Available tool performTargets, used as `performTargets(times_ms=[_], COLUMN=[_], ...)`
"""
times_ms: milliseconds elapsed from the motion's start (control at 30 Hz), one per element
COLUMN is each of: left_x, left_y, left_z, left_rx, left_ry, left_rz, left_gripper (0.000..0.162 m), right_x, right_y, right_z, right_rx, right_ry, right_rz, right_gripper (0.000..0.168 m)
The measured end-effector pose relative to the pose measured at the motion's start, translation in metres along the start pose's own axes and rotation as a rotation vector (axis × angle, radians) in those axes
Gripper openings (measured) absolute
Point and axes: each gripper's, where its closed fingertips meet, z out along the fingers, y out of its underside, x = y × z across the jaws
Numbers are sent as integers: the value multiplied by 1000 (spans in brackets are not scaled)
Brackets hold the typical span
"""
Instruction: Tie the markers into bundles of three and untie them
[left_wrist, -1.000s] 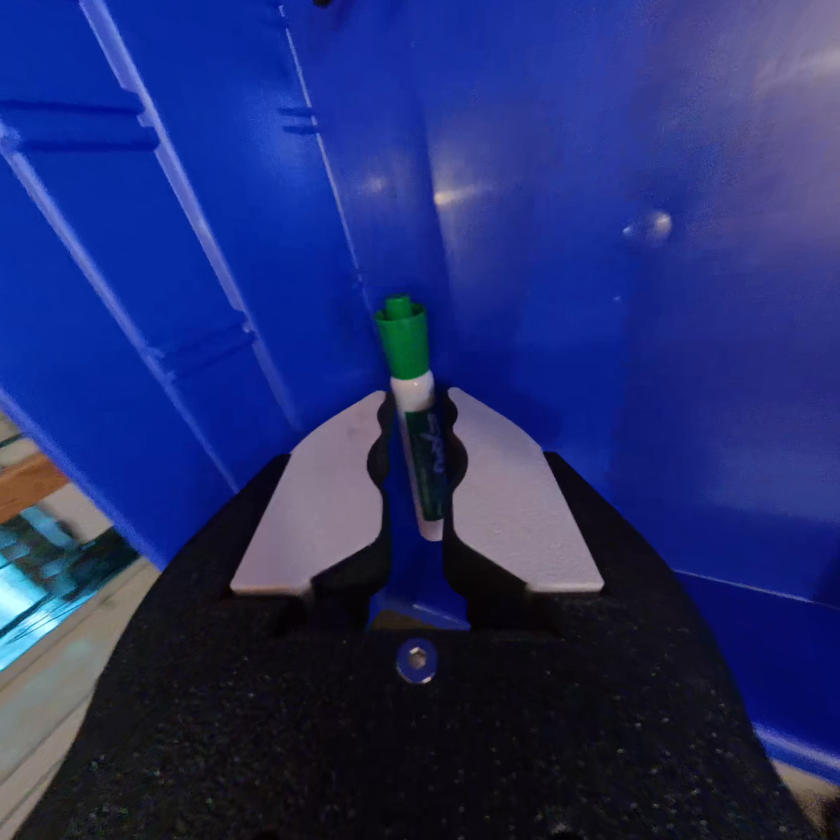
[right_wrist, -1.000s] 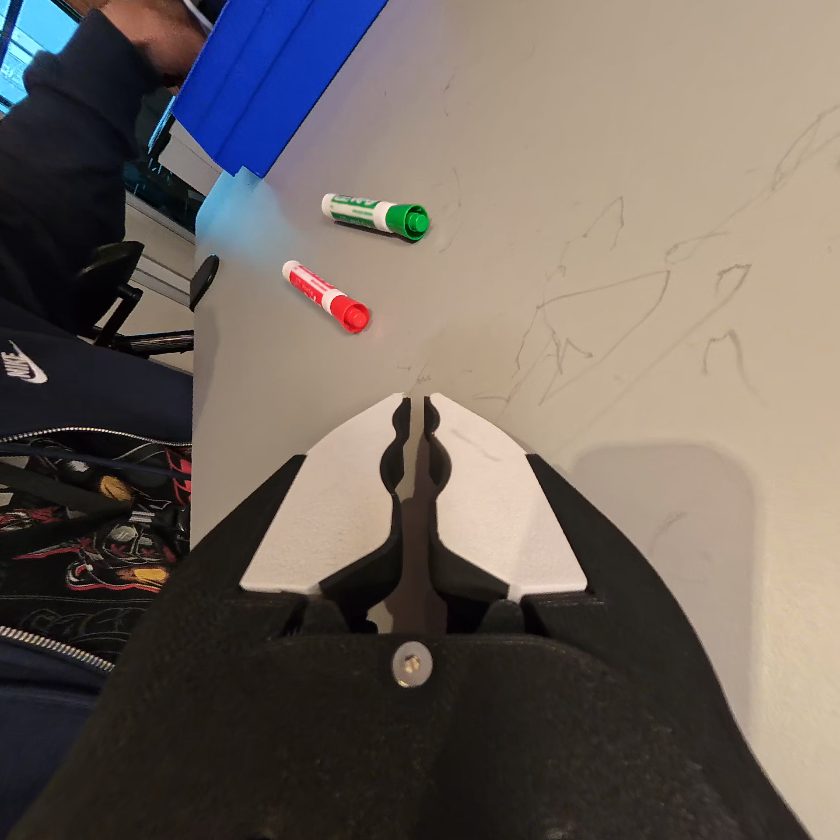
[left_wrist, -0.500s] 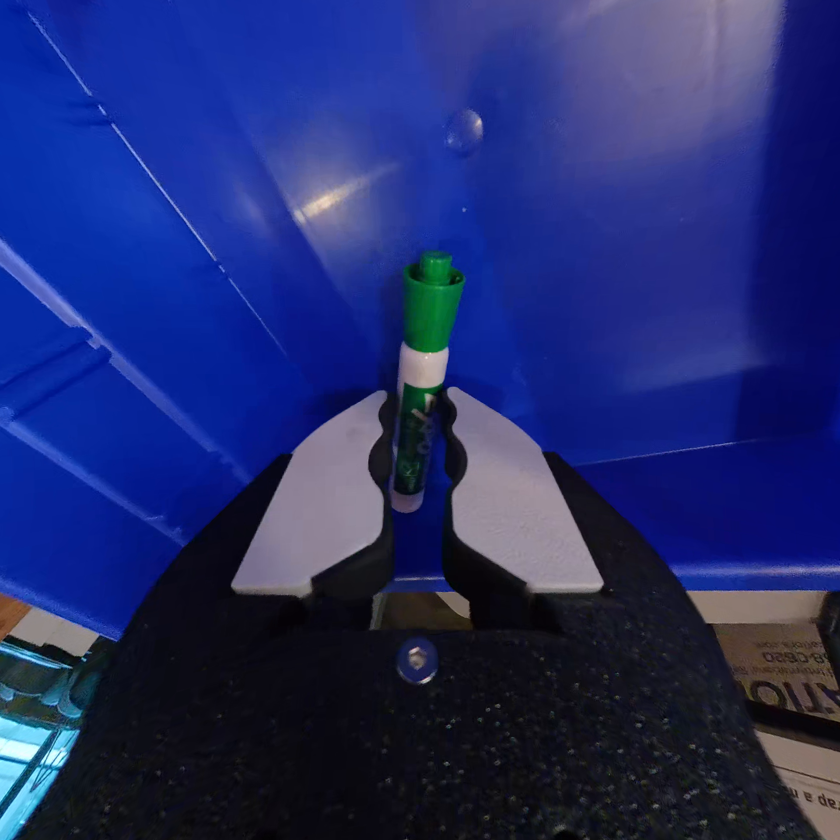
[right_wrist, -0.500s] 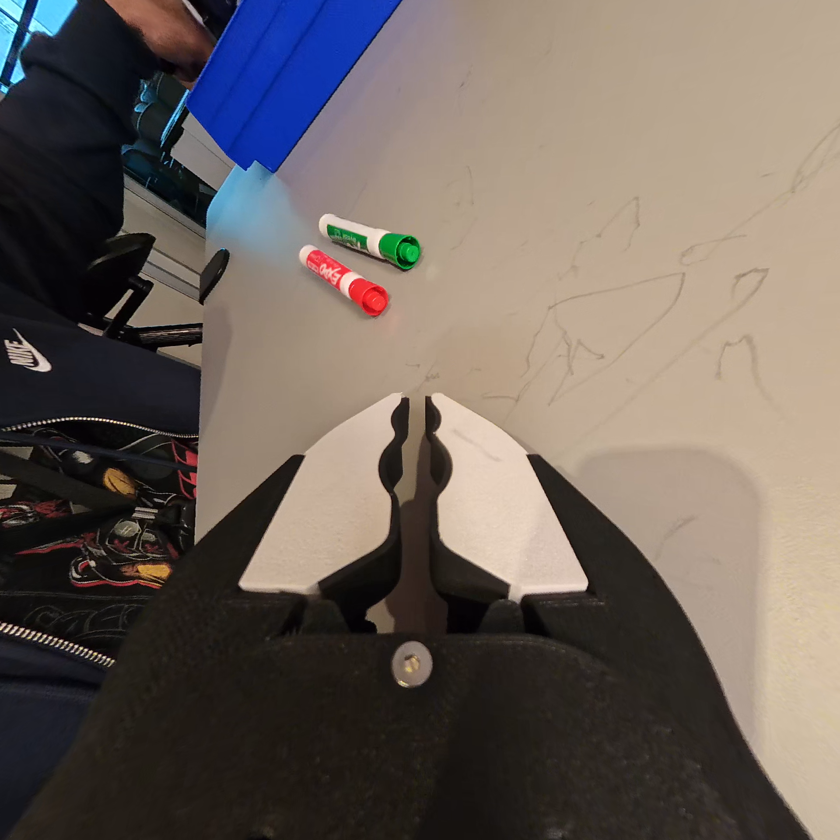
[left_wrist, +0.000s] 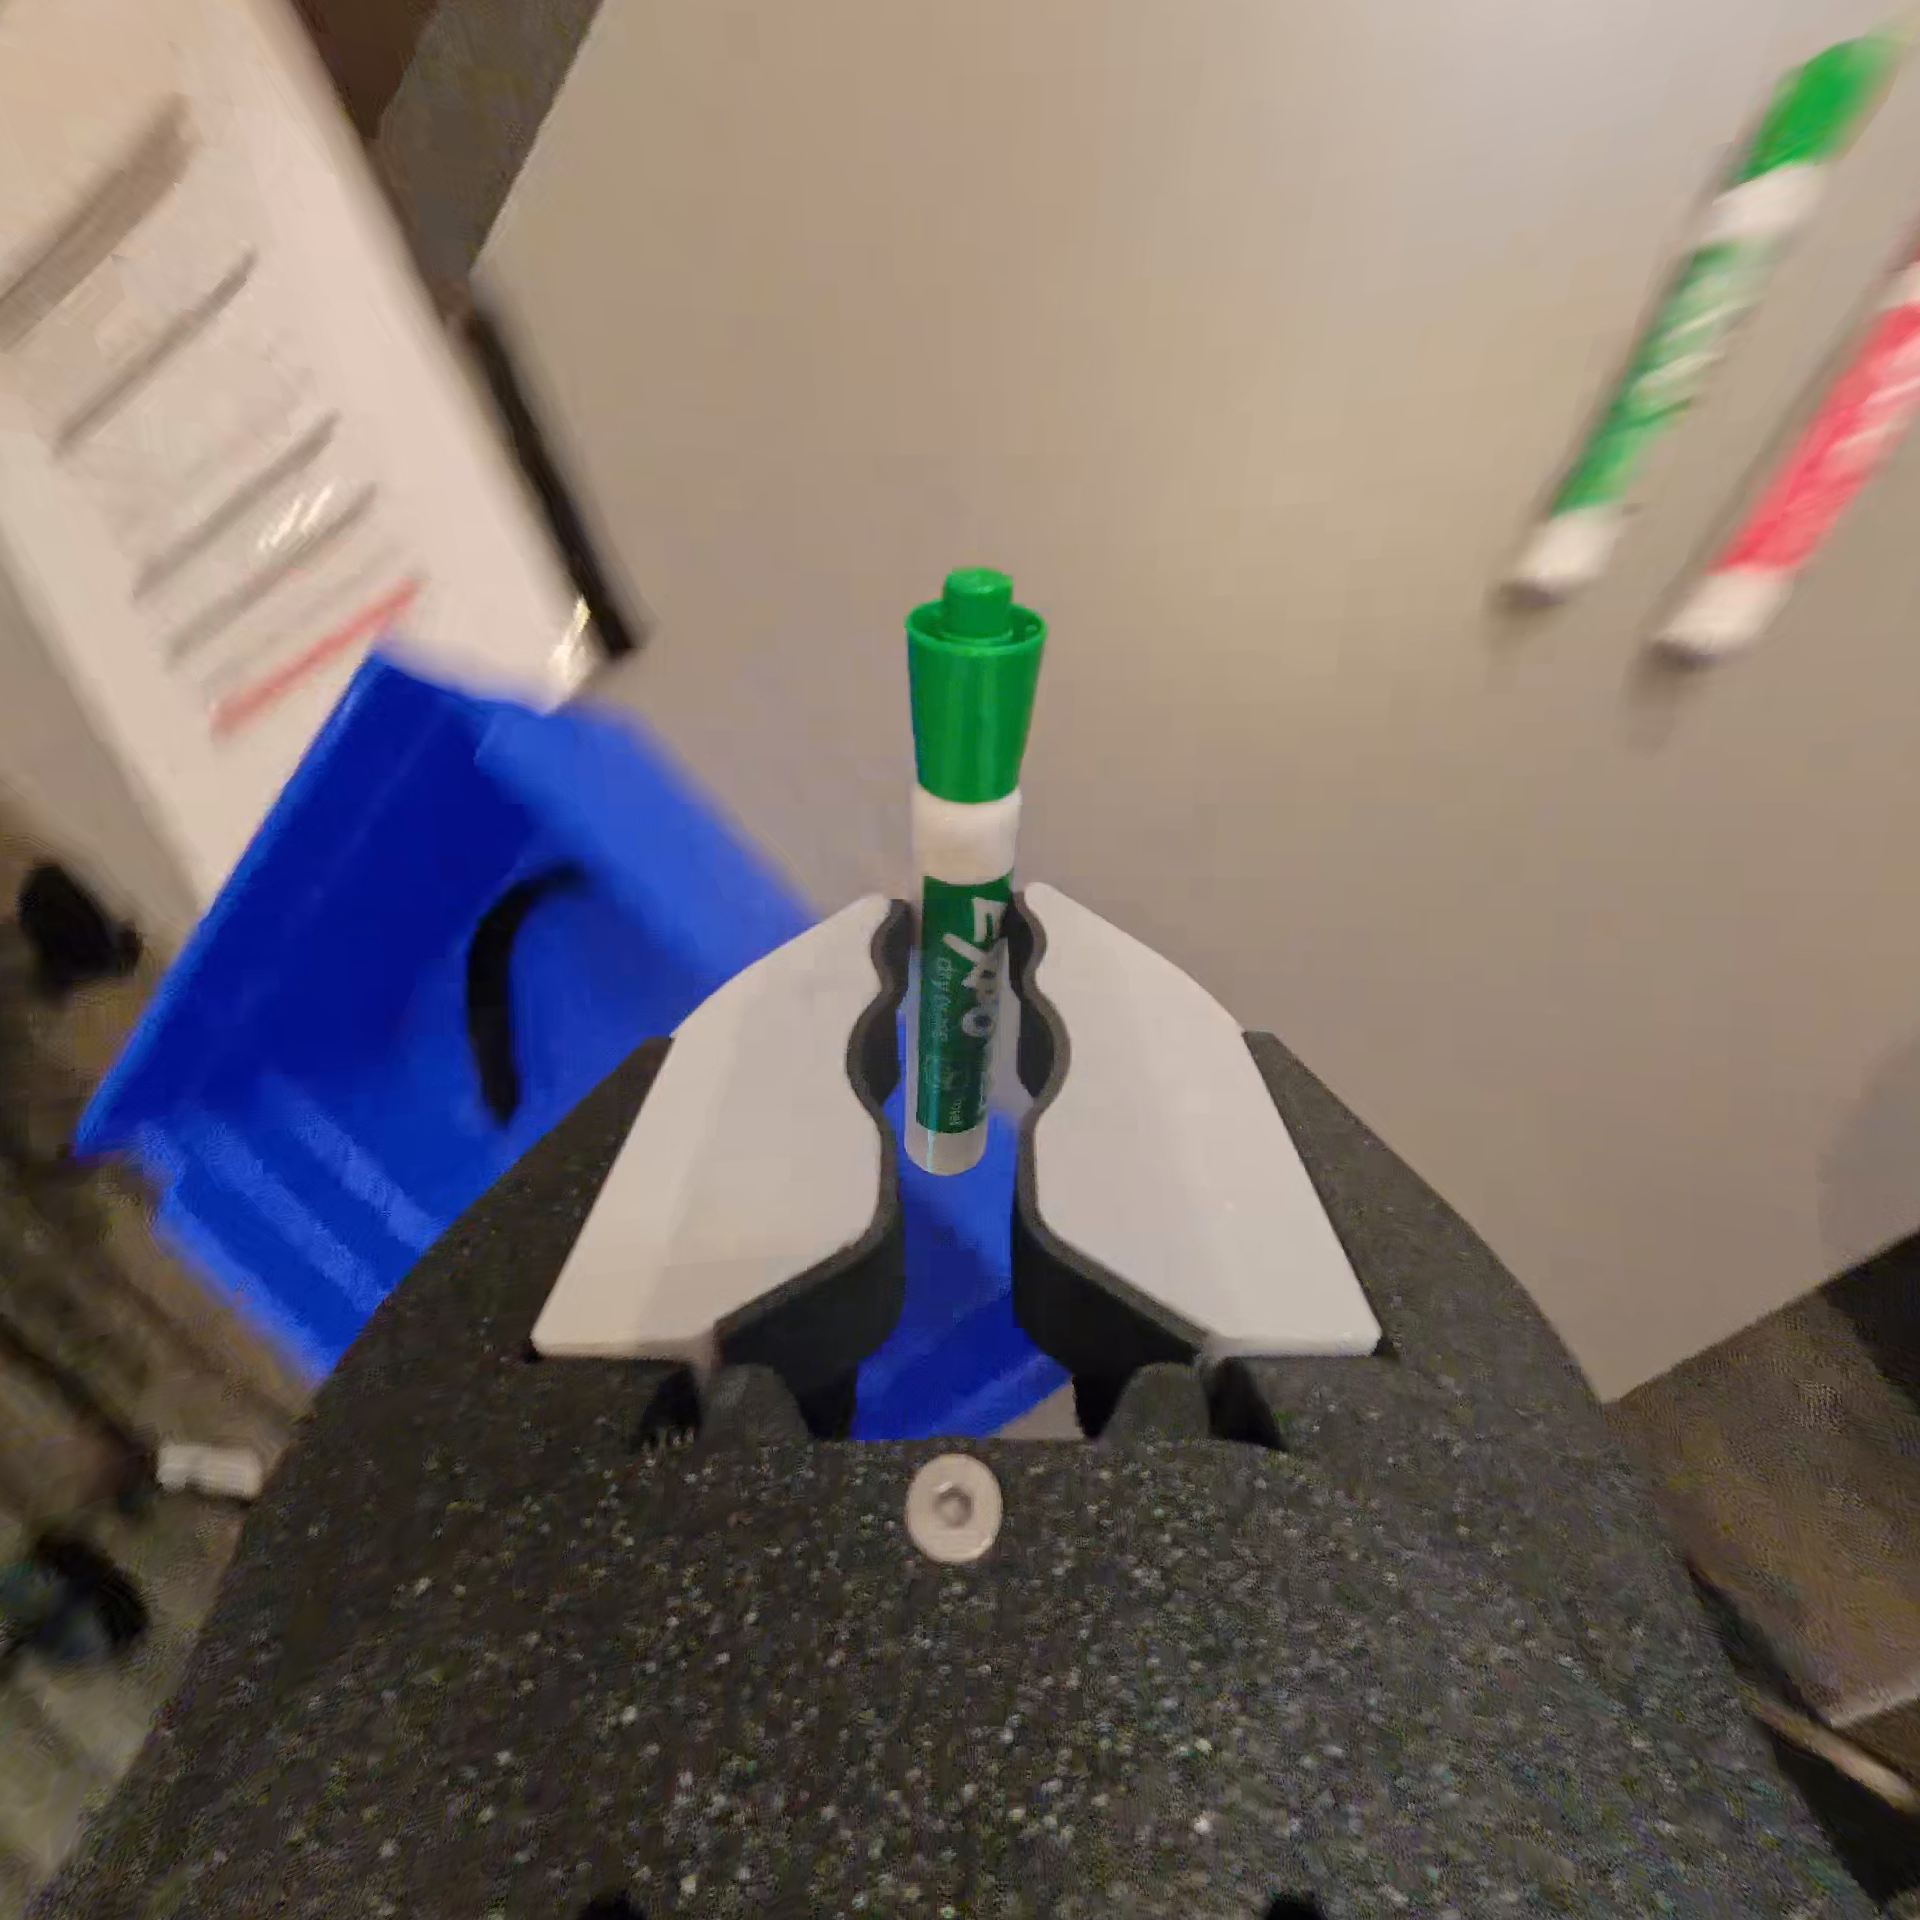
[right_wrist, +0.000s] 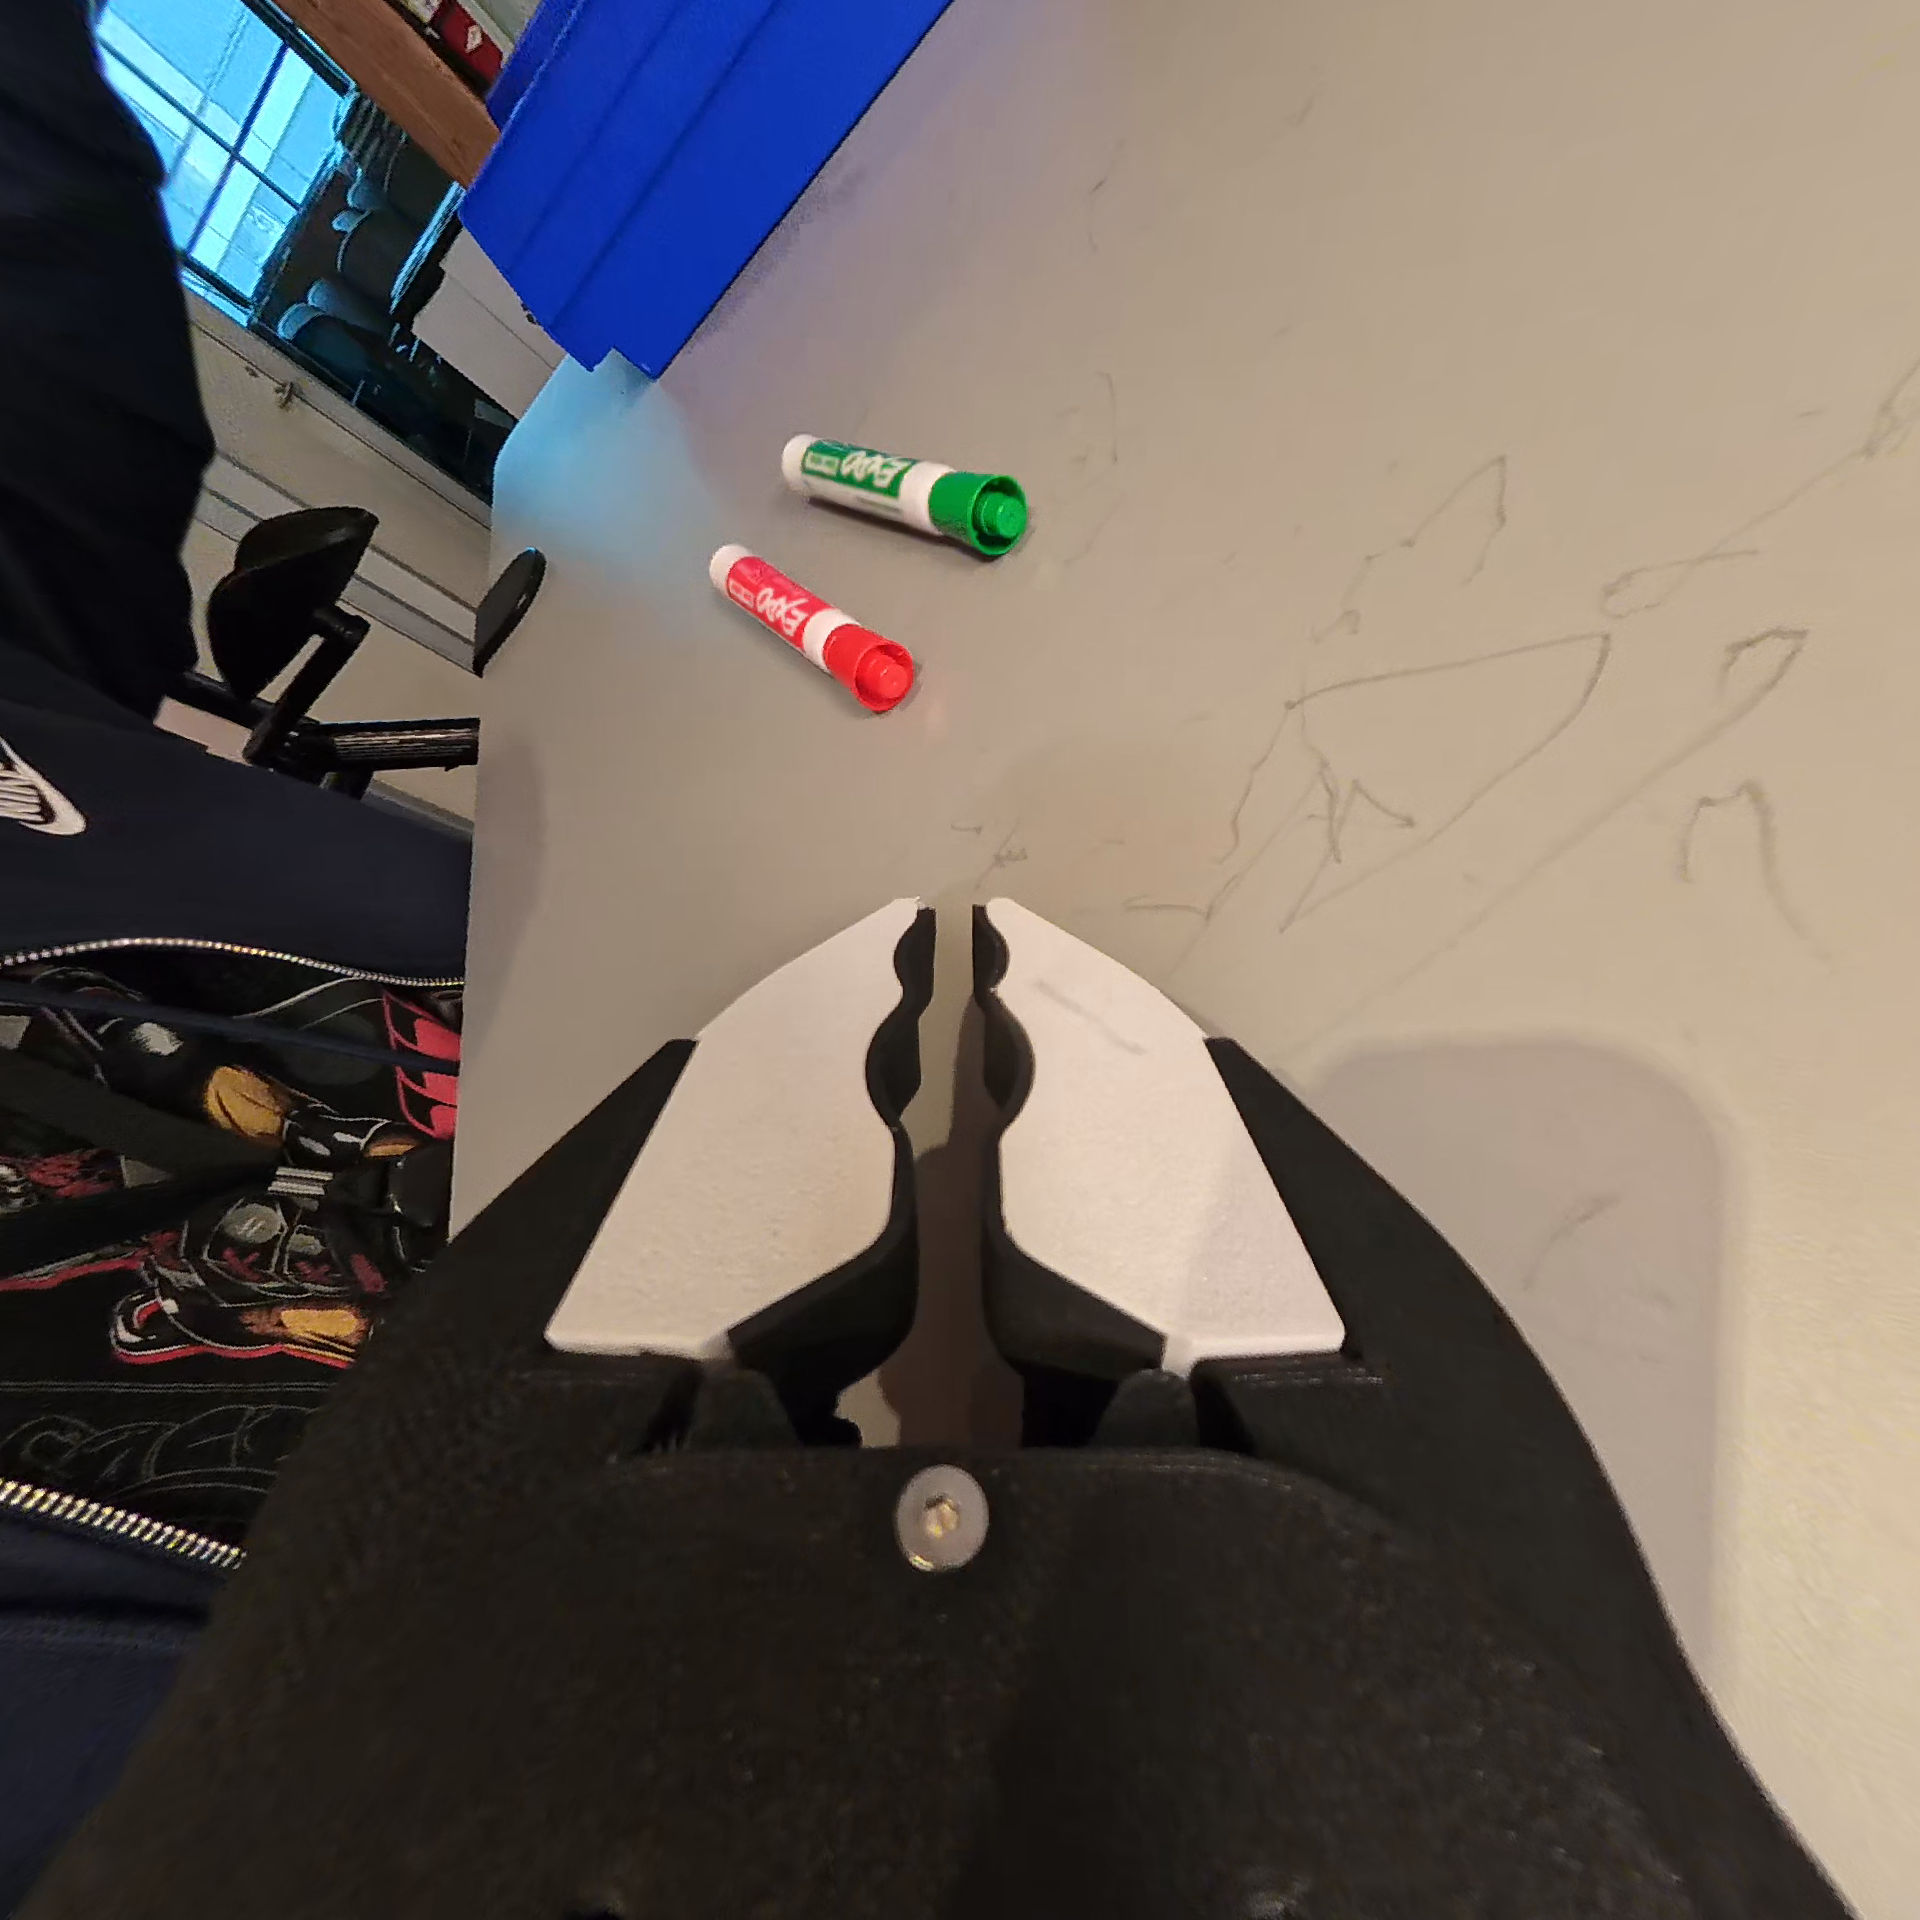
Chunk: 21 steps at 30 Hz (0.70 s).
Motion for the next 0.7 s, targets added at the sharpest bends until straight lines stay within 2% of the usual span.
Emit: performTargets(times_ms=[100,167,233,300,433,700], left_x=[71,107,126,136,149,157], left_y=[-62,-84,-96,-99,-100,-97], left_z=[25,53,83,108,134,148], left_rx=[38,9,-45,-102,-168,-197], left_ry=[213,342,405,441,498,520], left_rz=[145,191,220,233,232,227], left_gripper=[18,18,18,18,18,24], right_x=[-1,-2,-3,-4,-6,-7], right_y=[0,0,0,0,1,2], right_z=[-1,-2,-2,-3,-3,-3], right_rx=[6,8,8,9,2,-4], right_ry=[-7,-17,-28,-34,-40,-51], right_rz=[-6,-5,-2,-5,-15,-18], right_gripper=[7,7,7,7,7,7])
